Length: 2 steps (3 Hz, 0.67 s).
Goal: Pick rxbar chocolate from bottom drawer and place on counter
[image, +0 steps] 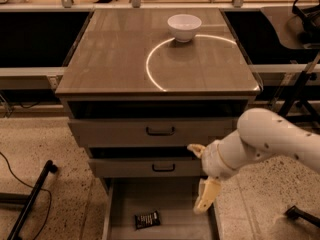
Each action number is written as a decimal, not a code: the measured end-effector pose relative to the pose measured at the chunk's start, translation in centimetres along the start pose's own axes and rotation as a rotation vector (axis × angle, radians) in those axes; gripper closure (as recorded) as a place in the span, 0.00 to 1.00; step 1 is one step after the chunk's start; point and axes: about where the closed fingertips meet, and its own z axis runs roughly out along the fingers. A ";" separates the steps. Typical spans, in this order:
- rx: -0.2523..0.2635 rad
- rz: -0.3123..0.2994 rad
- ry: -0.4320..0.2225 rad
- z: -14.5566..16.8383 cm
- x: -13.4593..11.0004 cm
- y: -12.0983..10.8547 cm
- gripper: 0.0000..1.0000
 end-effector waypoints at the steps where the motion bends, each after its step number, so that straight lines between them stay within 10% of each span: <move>1: -0.042 -0.016 -0.056 6.4 2.0 1.0 0.00; 2: -0.054 -0.013 -0.085 11.1 2.9 1.2 0.00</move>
Offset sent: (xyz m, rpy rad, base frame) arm -0.0088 0.0572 -0.1599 0.1197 0.0430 0.0415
